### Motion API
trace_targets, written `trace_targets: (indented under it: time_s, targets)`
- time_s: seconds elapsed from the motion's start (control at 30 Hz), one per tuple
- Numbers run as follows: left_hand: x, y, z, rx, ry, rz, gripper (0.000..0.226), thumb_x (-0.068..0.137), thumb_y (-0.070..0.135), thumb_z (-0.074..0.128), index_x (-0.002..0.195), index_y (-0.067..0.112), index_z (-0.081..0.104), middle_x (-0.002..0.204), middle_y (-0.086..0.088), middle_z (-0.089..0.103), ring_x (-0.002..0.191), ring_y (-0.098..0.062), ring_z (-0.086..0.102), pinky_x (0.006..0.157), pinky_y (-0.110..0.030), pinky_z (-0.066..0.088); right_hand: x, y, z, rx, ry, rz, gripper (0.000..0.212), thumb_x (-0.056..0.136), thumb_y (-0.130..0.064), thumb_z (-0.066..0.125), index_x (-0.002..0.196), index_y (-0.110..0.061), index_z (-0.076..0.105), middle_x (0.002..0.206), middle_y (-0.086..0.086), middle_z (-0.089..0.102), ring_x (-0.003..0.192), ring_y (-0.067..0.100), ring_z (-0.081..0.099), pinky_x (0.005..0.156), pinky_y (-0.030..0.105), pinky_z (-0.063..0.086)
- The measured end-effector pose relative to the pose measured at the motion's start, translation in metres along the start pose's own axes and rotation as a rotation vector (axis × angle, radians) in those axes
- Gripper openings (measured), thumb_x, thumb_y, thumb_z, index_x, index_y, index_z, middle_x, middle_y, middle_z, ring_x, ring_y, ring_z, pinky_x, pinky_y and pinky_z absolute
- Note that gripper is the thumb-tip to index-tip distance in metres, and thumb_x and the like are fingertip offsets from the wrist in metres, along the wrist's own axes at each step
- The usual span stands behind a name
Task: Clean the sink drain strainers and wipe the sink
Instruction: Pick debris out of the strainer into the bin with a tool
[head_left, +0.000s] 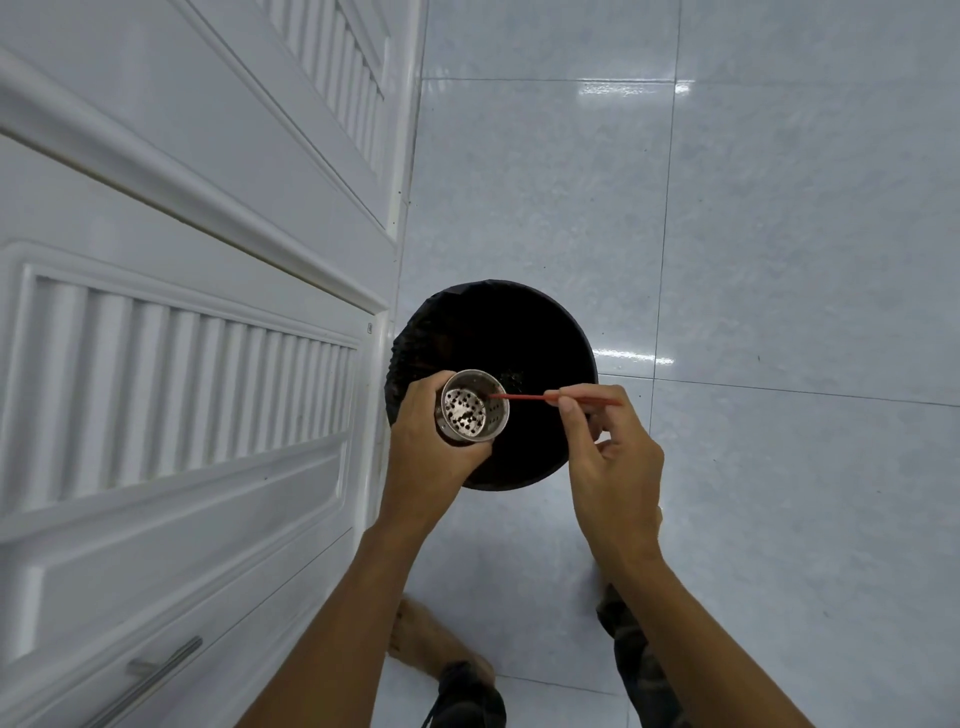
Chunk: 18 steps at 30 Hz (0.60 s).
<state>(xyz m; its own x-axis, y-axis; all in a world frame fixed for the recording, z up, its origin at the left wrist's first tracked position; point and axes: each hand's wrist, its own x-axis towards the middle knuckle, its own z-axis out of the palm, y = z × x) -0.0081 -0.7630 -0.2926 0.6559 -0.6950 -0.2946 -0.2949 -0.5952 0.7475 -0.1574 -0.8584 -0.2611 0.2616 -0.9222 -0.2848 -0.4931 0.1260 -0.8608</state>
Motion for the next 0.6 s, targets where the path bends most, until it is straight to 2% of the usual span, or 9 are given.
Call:
trace_targets:
  time_s: [0.07,0.2,0.27,0.37,0.5,0.6]
  targets:
    - [0.003,0.008,-0.003,0.001,0.022,0.021,0.072,0.072,0.027,0.092,0.133,0.028,0.054,0.124,0.011,0.06,0.118,-0.004,0.058,0.096,-0.017,0.051,-0.001,-0.004,-0.003,-0.039,-0.021,-0.031,0.017,0.099,-0.031,0.061,0.113,-0.025,0.069,0.098,-0.009,0.07,0.09,0.007,0.067,0.072,0.018,0.057]
    - [0.005,0.025,-0.009,0.019,0.044,0.061,0.072,0.073,0.032,0.091,0.134,0.029,0.053,0.126,0.013,0.06,0.118,-0.003,0.056,0.099,-0.025,0.052,0.0,-0.019,-0.004,-0.124,-0.051,-0.049,0.022,0.098,-0.029,0.062,0.115,-0.017,0.071,0.102,0.0,0.07,0.09,0.012,0.064,0.077,0.029,0.06]
    - [0.008,0.032,-0.01,0.029,0.04,0.073,0.072,0.074,0.034,0.091,0.134,0.029,0.052,0.127,0.013,0.059,0.12,-0.004,0.056,0.1,-0.028,0.053,0.0,-0.029,-0.002,-0.113,-0.063,-0.073,0.022,0.098,-0.027,0.064,0.114,-0.015,0.072,0.102,0.002,0.07,0.09,0.012,0.064,0.079,0.026,0.059]
    - [0.014,0.037,-0.011,0.06,0.041,0.064,0.074,0.074,0.035,0.091,0.137,0.028,0.052,0.13,0.012,0.059,0.122,-0.01,0.056,0.101,-0.034,0.053,-0.002,-0.033,0.0,-0.232,-0.09,-0.165,0.021,0.098,-0.027,0.064,0.113,-0.015,0.074,0.097,0.005,0.069,0.084,0.013,0.061,0.071,0.012,0.047]
    - [0.016,0.036,-0.007,0.125,0.033,0.08,0.072,0.072,0.037,0.091,0.134,0.026,0.055,0.127,0.009,0.059,0.117,-0.01,0.056,0.1,-0.038,0.053,0.002,-0.021,-0.007,-0.316,-0.018,-0.072,0.025,0.1,-0.031,0.061,0.118,-0.019,0.072,0.1,0.007,0.069,0.085,0.015,0.062,0.07,0.018,0.051]
    - [0.015,0.03,-0.002,0.181,0.009,0.059,0.075,0.072,0.03,0.091,0.137,0.019,0.055,0.13,0.003,0.058,0.12,-0.014,0.053,0.102,-0.044,0.051,-0.005,-0.018,-0.002,-0.242,-0.048,-0.144,0.021,0.098,-0.023,0.066,0.115,-0.013,0.073,0.098,0.009,0.07,0.083,0.018,0.064,0.071,0.02,0.053]
